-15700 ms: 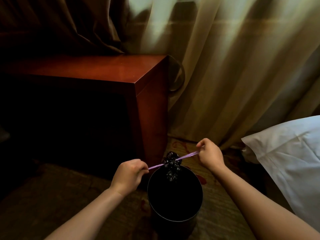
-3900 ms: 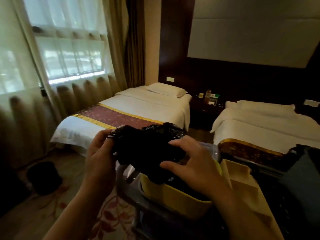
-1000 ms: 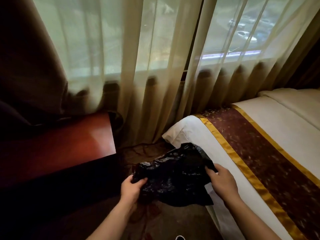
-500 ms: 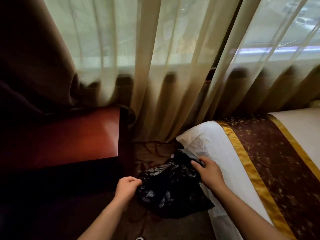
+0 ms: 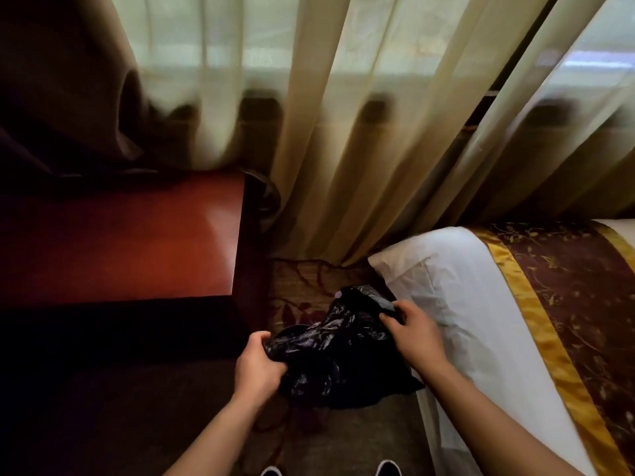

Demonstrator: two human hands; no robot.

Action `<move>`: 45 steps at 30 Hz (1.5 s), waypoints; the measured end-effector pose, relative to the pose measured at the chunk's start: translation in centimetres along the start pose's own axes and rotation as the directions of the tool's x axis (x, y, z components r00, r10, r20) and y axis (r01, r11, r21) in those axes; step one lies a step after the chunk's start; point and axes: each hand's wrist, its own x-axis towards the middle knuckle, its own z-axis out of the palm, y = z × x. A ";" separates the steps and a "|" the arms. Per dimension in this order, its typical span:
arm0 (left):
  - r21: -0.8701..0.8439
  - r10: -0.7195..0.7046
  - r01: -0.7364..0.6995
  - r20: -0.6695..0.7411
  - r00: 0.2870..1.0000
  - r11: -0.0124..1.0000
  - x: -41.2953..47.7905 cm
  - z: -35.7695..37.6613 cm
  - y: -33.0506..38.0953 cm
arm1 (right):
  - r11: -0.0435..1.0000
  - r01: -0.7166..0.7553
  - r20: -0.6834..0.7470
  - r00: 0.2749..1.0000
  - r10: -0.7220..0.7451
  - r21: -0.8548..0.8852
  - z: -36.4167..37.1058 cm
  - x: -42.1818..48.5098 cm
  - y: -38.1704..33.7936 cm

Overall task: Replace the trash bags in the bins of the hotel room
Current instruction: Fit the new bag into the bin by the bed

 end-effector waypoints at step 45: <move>-0.525 -0.042 0.010 -0.048 0.998 0.851 17.7 16.0 -20.4 | 0.878 0.393 0.134 0.919 -0.370 -0.274 27.4 18.2 19.6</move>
